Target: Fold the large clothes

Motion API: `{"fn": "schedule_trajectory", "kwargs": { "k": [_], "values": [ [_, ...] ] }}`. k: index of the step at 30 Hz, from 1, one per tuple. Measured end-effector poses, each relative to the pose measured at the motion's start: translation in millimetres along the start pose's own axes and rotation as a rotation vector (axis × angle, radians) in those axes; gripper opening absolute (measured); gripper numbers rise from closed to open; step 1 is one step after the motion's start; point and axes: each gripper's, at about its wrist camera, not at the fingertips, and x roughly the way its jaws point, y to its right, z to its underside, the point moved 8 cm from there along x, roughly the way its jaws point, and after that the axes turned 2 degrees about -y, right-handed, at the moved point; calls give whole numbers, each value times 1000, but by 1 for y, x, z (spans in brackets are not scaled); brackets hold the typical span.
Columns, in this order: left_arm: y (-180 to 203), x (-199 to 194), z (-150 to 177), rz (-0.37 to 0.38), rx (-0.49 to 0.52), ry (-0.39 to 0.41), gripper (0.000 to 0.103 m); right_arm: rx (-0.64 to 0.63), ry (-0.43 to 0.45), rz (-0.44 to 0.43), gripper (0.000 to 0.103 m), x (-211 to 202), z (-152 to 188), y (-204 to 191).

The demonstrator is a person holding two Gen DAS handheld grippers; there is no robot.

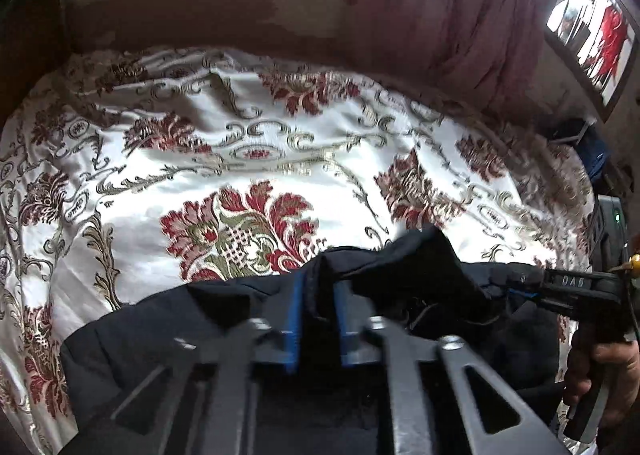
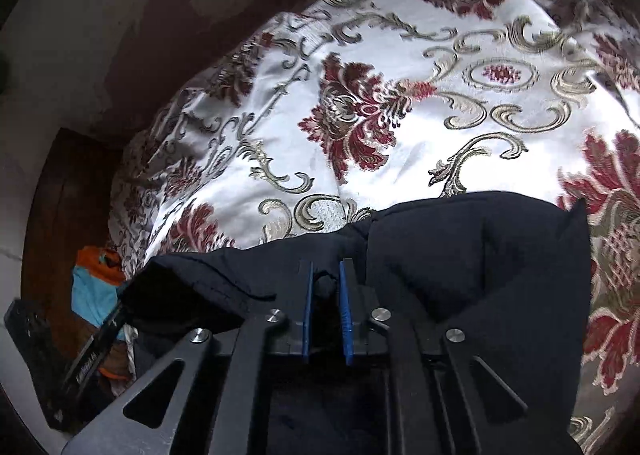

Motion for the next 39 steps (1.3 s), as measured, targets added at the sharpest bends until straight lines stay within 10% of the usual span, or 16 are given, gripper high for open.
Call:
{"fn": "schedule_trajectory", "kwargs": {
  "k": [8, 21, 32, 39],
  "values": [
    [-13, -33, 36, 46, 72, 9, 6, -177, 48, 15, 9, -45, 45, -1],
    [-24, -3, 85, -37, 80, -185, 6, -215, -32, 132, 9, 2, 69, 19],
    [4, -71, 62, 93, 103, 15, 11, -303, -14, 130, 9, -13, 66, 13],
    [24, 17, 62, 37, 131, -244, 11, -354, -25, 120, 13, -23, 63, 9]
  ]
}}
